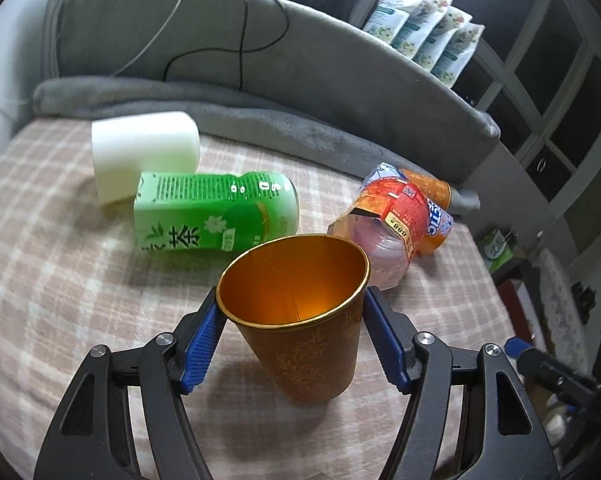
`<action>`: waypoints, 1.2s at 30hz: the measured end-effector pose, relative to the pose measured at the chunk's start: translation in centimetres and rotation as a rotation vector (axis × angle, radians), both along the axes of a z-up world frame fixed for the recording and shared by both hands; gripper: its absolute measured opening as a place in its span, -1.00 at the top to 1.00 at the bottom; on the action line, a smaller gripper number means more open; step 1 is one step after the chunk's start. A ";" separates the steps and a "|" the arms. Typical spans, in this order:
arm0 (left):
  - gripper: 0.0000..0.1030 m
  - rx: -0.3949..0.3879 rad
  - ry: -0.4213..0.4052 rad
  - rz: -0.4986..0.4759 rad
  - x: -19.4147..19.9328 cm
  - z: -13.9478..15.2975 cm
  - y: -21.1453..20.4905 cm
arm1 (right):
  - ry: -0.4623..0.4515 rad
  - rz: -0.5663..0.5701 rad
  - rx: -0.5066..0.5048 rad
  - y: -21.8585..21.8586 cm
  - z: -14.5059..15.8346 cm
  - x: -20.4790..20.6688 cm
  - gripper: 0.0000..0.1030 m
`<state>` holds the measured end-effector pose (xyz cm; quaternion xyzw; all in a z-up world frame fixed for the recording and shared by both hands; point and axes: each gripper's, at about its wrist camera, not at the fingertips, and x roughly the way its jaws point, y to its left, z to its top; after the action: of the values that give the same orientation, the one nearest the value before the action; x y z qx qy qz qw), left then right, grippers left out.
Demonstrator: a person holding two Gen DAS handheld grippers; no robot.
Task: Flip cup upright
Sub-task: 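Set the orange cup down upright with the left gripper and release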
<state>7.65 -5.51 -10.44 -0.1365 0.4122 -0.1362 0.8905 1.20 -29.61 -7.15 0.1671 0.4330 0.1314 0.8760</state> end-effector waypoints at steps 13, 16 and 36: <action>-0.32 0.168 -0.135 -0.046 -0.7 0.0 -2.1 | 0.005 -0.007 -0.008 0.0 0.0 -0.1 -0.47; -0.30 0.155 -0.122 -0.074 -0.8 -0.3 -2.3 | 0.001 -0.006 -0.015 0.1 0.1 -0.1 -0.47; -0.59 0.137 -0.077 -0.160 -2.1 -0.6 -3.0 | -0.028 -0.006 -0.029 0.3 0.7 -0.4 -0.47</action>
<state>5.59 -8.47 -11.01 -0.0369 0.3956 -0.1835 0.8991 0.79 -29.31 -6.48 0.1538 0.4223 0.1249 0.8846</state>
